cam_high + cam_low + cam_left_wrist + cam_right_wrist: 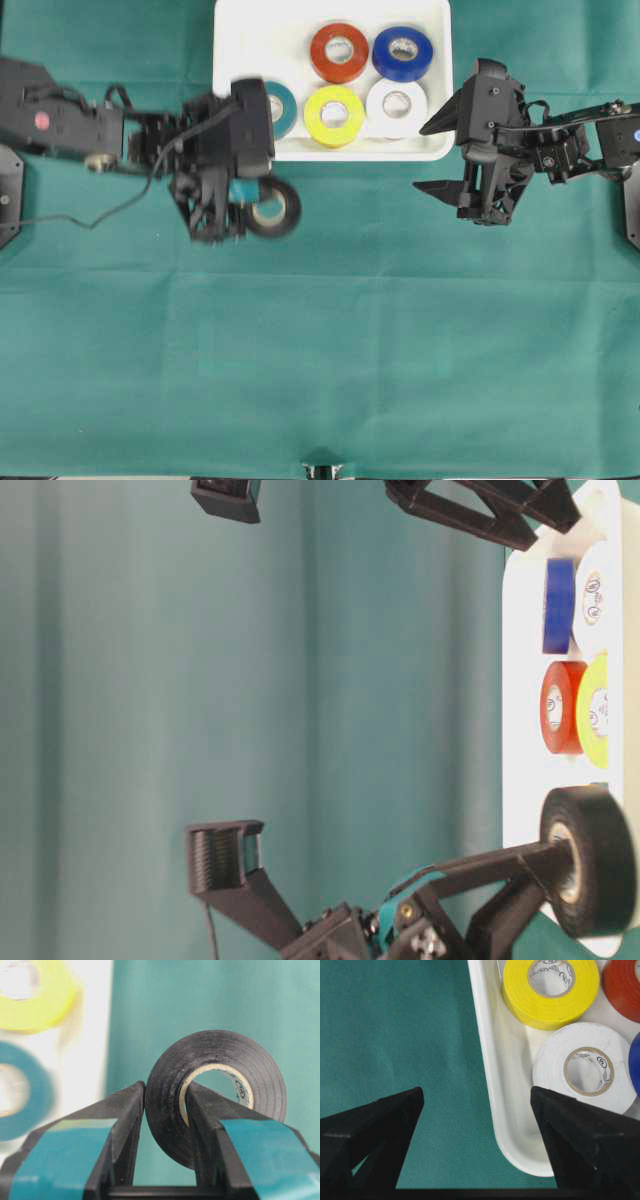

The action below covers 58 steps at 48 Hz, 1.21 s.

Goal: Put the tape alternately from left to right into the white case.
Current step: 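Lift the black roll and carry it into the white tray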

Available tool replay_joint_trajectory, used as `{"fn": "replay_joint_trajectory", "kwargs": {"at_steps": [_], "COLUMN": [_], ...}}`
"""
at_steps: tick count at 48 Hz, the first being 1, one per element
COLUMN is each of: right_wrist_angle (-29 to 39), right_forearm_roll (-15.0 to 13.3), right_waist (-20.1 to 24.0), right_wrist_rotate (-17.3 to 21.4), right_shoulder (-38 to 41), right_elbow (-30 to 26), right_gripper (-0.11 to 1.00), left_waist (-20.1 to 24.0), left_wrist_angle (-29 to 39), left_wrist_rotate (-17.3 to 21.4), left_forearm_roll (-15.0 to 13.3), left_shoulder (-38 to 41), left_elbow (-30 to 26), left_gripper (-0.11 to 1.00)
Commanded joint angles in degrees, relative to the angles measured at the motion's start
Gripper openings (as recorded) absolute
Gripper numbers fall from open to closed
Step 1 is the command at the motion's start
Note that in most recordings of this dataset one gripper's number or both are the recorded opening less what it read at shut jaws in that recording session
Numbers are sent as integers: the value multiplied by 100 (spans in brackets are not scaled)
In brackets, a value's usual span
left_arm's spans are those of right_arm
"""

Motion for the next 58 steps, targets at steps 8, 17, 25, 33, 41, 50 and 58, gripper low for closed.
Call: {"fn": "replay_joint_trajectory", "kwargs": {"at_steps": [8,17,25,33,41,50,58], "right_wrist_angle": [-35,-44,-35,-35,-44,-44,-44], "right_forearm_roll": [0,0,0,0,0,0,9], "right_waist": [26,35,35,53,62,62,62], "right_wrist_rotate": [9,9,9,9,9,9,9], "right_shoulder": [-53,-62,-62,-62,-62,-62,-62], "right_elbow": [-44,-44,-44,-44,-44,-44,-44], "right_gripper": [67,67,67,67,67,67,67], "left_waist": [765,1283,1688,1995,2197,2241,2241], "left_wrist_angle": [-62,-176,-334,-466,-606,-738,-747], "left_wrist_rotate": [290,536,571,580,580,589,589], "left_forearm_roll": [18,18,18,18,9,9,18], "left_shoulder": [-132,-53,88,272,404,457,457], "left_elbow": [-35,-35,-44,-79,-79,-132,-167], "left_gripper": [24,24,24,24,24,24,24]}}
